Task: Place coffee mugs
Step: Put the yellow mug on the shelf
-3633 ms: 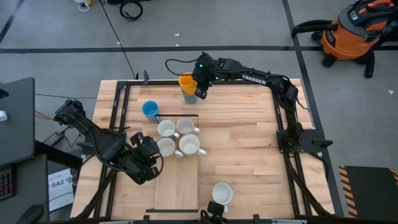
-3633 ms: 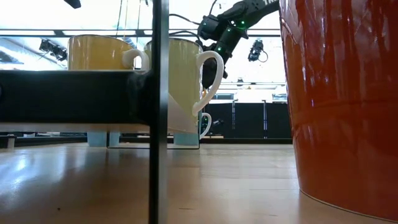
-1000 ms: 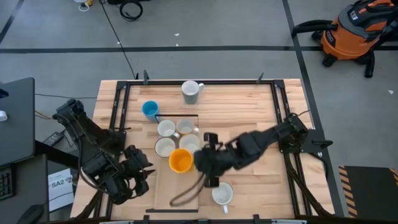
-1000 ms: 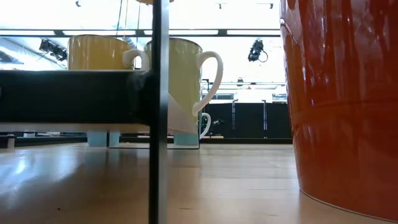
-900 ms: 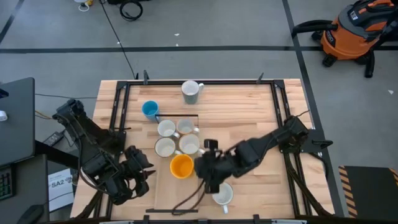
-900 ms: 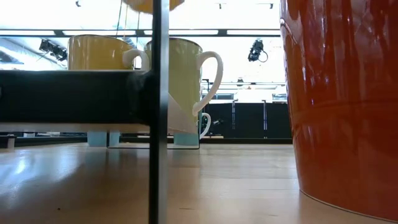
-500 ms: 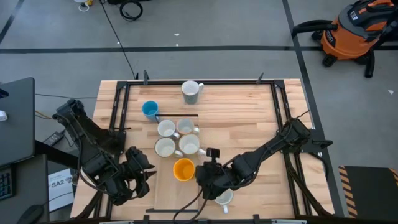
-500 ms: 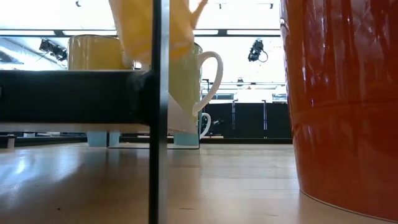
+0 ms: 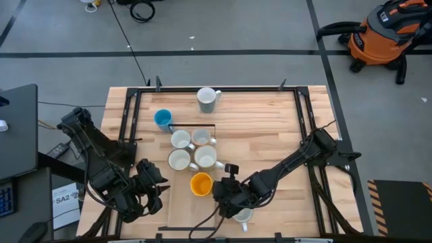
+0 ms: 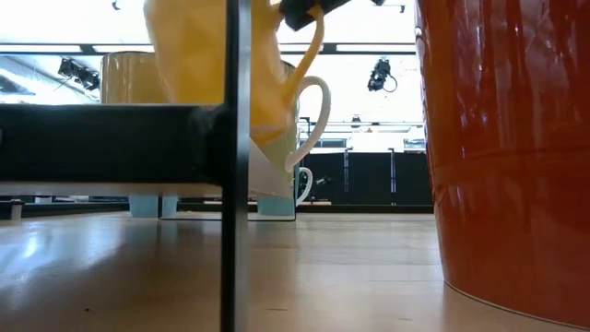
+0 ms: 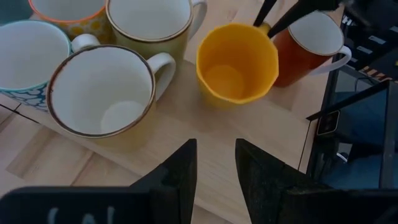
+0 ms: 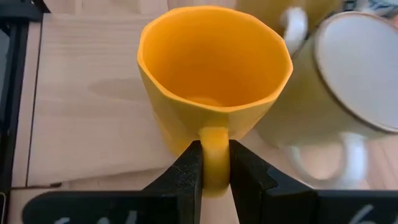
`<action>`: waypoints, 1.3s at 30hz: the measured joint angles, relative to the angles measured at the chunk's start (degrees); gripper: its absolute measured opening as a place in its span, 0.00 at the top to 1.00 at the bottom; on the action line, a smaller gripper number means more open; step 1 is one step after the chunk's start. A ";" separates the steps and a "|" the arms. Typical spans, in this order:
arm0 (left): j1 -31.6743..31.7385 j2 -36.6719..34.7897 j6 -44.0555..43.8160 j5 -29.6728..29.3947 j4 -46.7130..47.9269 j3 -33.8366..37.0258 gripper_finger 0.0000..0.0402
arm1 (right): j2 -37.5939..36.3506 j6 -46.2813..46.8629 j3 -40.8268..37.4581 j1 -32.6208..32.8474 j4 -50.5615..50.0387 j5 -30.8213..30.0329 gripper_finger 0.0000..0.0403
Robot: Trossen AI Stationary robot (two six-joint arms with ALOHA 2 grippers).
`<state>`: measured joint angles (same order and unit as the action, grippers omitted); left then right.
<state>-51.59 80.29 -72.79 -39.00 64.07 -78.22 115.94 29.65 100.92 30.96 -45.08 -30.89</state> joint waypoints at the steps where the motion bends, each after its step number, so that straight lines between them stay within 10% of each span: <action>1: 0.00 0.00 0.00 0.00 0.00 0.00 0.71 | 0.00 -0.05 -0.69 -0.16 1.00 0.08 0.84; 39: 0.00 0.00 -0.09 -0.42 -0.04 0.00 0.71 | 0.00 0.37 -3.38 -4.59 2.14 8.28 0.77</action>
<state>-51.59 80.29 -72.87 -39.42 64.03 -78.22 115.94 30.02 97.54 26.37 -42.94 -22.61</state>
